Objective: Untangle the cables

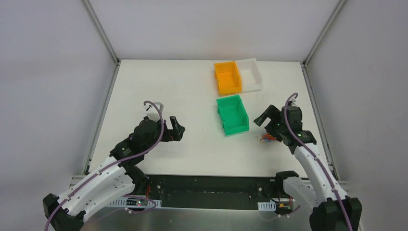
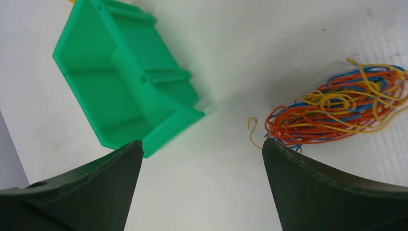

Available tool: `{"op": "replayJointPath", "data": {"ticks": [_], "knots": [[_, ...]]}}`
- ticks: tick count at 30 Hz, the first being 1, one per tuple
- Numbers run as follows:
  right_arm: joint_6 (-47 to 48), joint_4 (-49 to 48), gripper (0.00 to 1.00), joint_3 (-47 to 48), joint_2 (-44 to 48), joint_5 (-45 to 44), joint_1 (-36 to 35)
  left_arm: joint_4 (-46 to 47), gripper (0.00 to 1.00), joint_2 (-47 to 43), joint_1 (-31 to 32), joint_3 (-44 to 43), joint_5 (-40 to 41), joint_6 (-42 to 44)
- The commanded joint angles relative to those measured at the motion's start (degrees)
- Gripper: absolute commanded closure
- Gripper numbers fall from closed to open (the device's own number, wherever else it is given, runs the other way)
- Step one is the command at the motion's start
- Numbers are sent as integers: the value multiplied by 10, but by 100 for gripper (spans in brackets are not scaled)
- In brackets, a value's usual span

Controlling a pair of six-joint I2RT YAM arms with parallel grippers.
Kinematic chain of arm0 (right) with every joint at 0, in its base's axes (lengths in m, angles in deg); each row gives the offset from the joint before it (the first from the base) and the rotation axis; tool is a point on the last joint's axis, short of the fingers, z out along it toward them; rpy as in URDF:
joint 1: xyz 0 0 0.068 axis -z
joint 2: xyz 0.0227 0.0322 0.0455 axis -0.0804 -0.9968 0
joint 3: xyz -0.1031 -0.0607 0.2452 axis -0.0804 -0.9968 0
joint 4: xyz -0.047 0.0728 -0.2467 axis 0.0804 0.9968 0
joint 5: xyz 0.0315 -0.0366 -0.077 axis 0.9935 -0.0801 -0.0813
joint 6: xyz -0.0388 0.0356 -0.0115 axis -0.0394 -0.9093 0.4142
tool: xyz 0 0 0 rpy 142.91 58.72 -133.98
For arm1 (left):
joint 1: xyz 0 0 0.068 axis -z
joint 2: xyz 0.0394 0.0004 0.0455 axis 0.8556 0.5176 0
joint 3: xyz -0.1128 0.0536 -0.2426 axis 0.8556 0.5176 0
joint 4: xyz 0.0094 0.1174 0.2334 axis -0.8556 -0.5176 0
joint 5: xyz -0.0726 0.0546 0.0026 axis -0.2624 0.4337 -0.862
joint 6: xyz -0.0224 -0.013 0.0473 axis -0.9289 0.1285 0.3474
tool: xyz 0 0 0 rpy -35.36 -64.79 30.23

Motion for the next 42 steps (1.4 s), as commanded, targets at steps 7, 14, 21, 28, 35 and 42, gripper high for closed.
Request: {"op": "replayJointPath", "data": {"ticks": [7, 14, 21, 28, 35, 42], "knots": [[-10, -177, 1, 31, -176, 14, -61, 34, 1, -6, 2, 1, -34, 18], [-57, -270, 1, 97, -317, -6, -161, 33, 1, -25, 3, 7, -25, 13], [-60, -271, 1, 295, -515, -8, -224, 21, 1, -43, 2, 5, -4, 4], [-49, -223, 1, 255, -437, -33, -206, 16, 1, -35, 1, 5, 1, -3], [-88, 58, 1, 237, -312, -268, -175, 17, 1, 22, 2, -17, -21, 2], [-156, 302, 1, 214, -212, -392, -99, 27, 1, 60, 2, -32, -52, 17]]}}
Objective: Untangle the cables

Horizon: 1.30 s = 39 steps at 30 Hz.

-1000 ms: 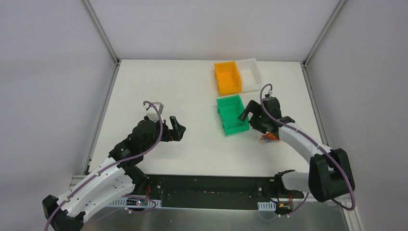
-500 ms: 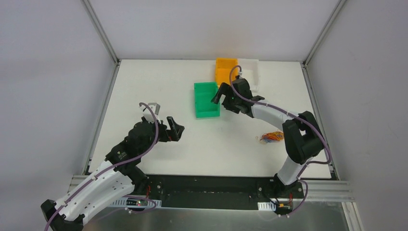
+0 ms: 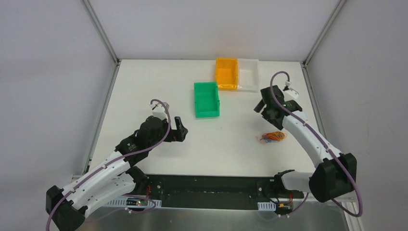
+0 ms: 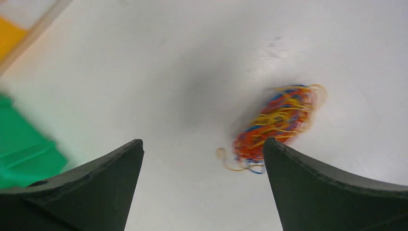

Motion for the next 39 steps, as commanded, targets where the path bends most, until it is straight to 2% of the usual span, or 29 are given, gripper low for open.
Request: {"op": "replayJointPath", "data": {"ticks": [1, 7, 17, 22, 23, 27, 29, 33, 36, 37, 38, 39], "knots": [[-51, 180, 1, -38, 78, -95, 55, 22, 1, 13, 2, -30, -30, 11], [-73, 126, 12, -136, 171, -4, 119, 35, 1, 29, 2, -28, -58, 9], [-67, 9, 19, -199, 92, 51, 138, 34, 1, 25, 2, -17, -72, 6], [-34, -38, 43, -204, 66, 78, 134, 33, 2, 28, 2, -17, -73, 4], [-32, -46, 50, -206, 67, 82, 130, 32, 2, 29, 2, -18, -73, 4], [-29, -75, 91, -210, 80, 93, 82, 26, 2, 34, 2, -22, -72, 7], [-30, -90, 100, -206, 81, 98, 42, 26, 2, 41, 2, -27, -73, 7], [-60, -128, 100, -194, 78, 136, -49, 26, 2, 69, 2, -41, -87, 4], [-74, -210, 100, -203, 85, 210, -111, 32, 2, 104, 2, -59, -113, 2], [-76, -240, 94, -209, 89, 239, -124, 34, 2, 116, 2, -64, -123, 1], [-76, -269, 80, -213, 93, 267, -130, 37, 2, 127, 2, -70, -131, -1], [-75, -286, 51, -216, 97, 289, -132, 41, 3, 138, 2, -76, -138, -3]]}}
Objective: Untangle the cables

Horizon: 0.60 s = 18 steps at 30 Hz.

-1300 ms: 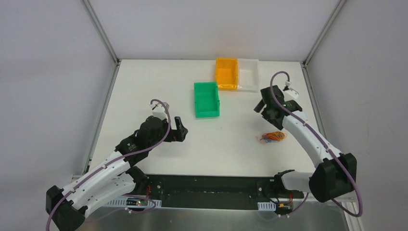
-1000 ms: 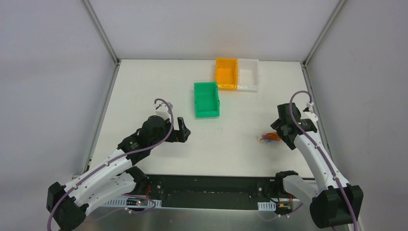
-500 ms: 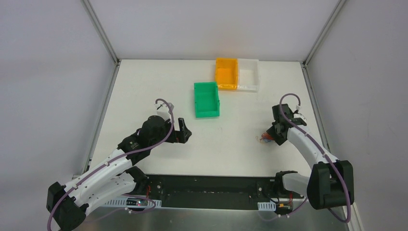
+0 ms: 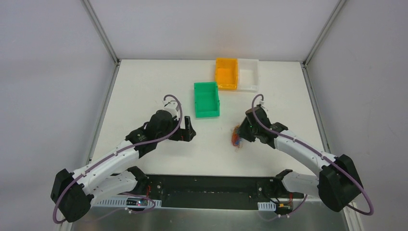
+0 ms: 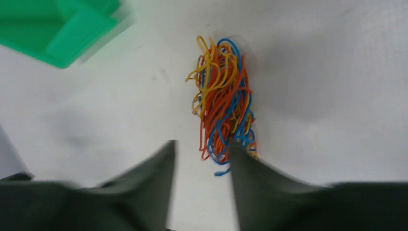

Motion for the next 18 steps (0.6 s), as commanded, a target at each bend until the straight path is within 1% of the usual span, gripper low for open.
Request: {"op": "replayJointPath", "data": {"ticks": [1, 2, 3, 5, 8, 13, 15, 17, 18], "knots": [[-13, -121, 25, -6, 30, 115, -25, 27, 2, 45, 2, -43, -50, -11], [-5, -112, 12, -4, 37, 105, -25, 32, 2, 56, 2, -47, -55, -15], [6, -100, 6, -4, 46, 85, -25, 38, 3, 69, 3, -52, -61, -20], [33, -71, 3, -5, 68, 47, -21, 46, 3, 102, 4, -64, -83, -18], [66, -38, 4, -15, 108, 25, -3, 49, 4, 162, 19, -96, -96, -14], [67, -7, 13, -47, 157, 31, 53, 62, 8, 260, 45, -157, -98, -9], [67, -11, 17, -63, 171, 50, 64, 64, 15, 302, 54, -187, -109, -7], [69, -17, 19, -76, 181, 61, 66, 70, 21, 341, 62, -216, -118, -12], [72, -19, 20, -81, 183, 65, 66, 77, 22, 358, 65, -225, -120, -18]]}}
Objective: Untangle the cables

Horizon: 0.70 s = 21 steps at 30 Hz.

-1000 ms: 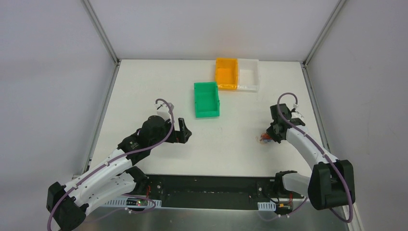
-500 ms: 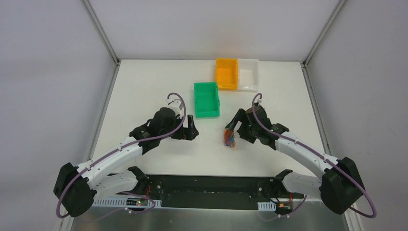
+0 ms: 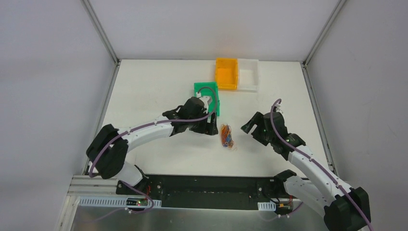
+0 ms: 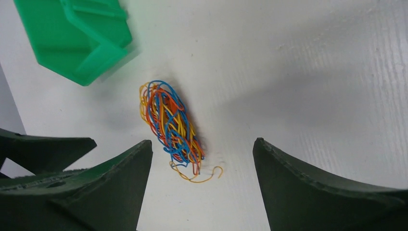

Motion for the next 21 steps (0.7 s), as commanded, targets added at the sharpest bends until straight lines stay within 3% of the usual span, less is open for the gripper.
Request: {"op": "replayJointPath", "data": {"ticks": [1, 4, 8, 15, 16, 19, 21], "knots": [[17, 8, 21, -24, 20, 24, 3, 42, 24, 64, 18, -61, -32, -13], [25, -3, 25, -35, 24, 40, 4, 70, 31, 109, 25, -72, -35, -34], [44, -44, 27, -48, 23, 109, 4, 117, 47, 148, 25, -72, -41, -68], [53, -96, 29, -65, -9, 164, 4, 167, 56, 192, 25, -61, -27, -110], [50, -105, 29, -71, -14, 169, 3, 171, 59, 199, 25, -63, -29, -111], [49, -139, 27, -82, -39, 195, 2, 182, 100, 220, 25, -70, -48, -107], [48, -151, 26, -83, -59, 200, 0, 198, 100, 221, 26, -62, -53, -102]]}}
